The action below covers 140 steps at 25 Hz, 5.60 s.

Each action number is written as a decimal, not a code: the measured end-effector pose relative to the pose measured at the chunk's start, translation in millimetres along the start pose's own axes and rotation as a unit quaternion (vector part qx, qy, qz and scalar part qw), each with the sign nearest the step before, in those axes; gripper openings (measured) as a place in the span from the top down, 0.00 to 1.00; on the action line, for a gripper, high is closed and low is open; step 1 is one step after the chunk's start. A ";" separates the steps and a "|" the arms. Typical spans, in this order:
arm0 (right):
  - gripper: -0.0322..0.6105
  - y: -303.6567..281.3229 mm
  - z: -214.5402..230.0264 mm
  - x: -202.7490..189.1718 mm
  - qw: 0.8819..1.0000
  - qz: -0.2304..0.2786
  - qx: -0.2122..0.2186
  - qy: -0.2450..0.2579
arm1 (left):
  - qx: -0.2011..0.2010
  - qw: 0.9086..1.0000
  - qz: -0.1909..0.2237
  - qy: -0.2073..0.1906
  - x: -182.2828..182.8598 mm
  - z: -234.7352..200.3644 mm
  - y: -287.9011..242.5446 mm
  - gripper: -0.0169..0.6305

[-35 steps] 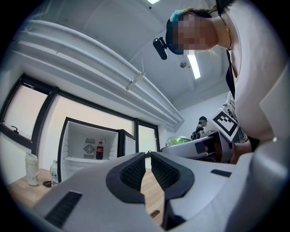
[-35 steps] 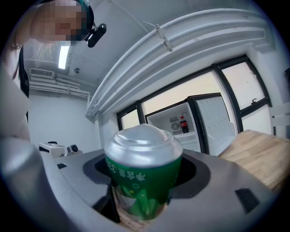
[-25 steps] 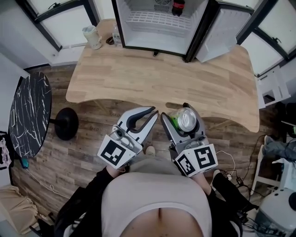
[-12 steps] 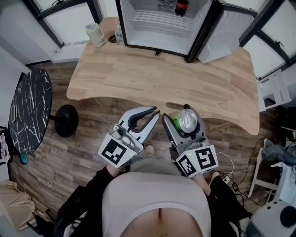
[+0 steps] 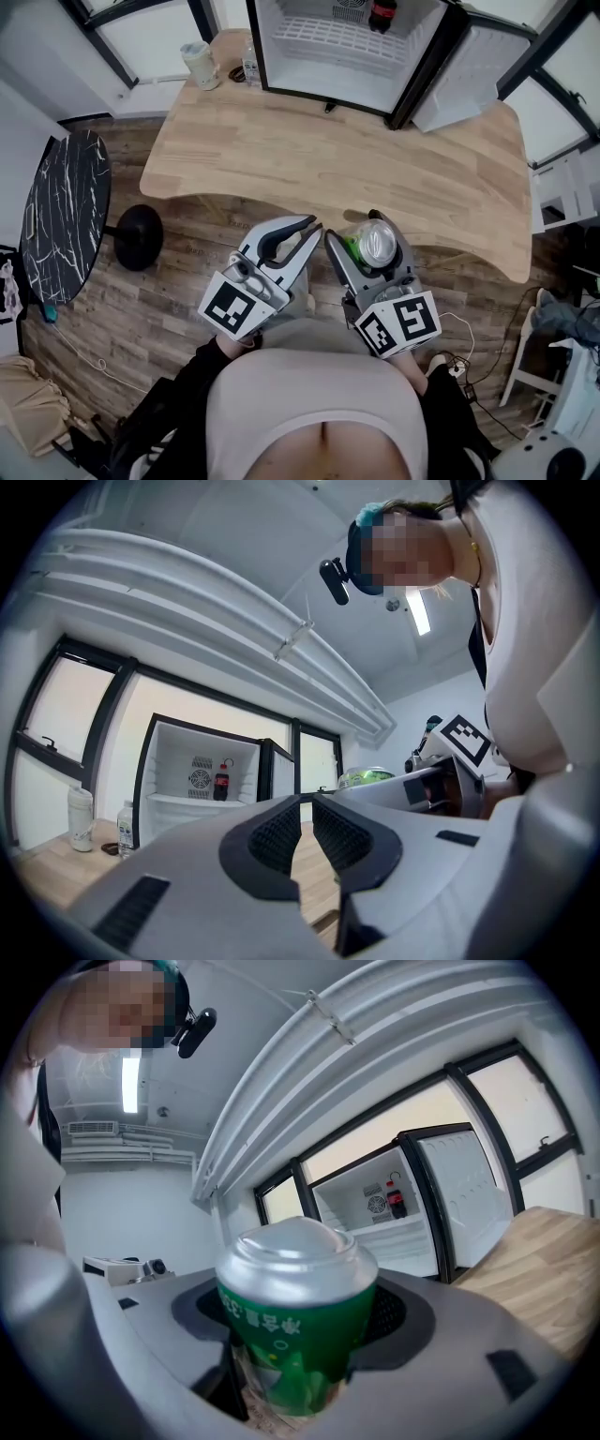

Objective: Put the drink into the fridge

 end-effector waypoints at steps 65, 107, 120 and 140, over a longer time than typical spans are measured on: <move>0.41 -224.9 219.7 33.0 0.993 0.006 -0.116 -0.015 | -0.095 0.995 -0.028 0.031 -37.6 -225.4 -249.5 0.91; 0.41 -294.1 305.5 -41.5 0.992 -0.056 -0.115 -0.005 | -0.051 0.994 -0.087 0.039 -75.0 -262.6 -233.8 0.91; 0.41 -321.7 327.6 -49.8 0.991 -0.071 -0.111 0.019 | -0.033 0.994 -0.100 0.038 -82.4 -270.9 -227.7 0.91; 0.41 -345.6 363.7 -59.3 0.988 -0.078 -0.127 0.042 | -0.029 0.993 -0.103 0.038 -83.3 -269.7 -233.2 0.91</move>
Point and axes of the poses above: the fingertips, and each gripper's own axes: y backward along the fingers, z to its right, x out of its top, the point moved 6 cm from there along y, backward along the fingers, and after that the axes turned 11 degrees about x, right-handed, at the moved point
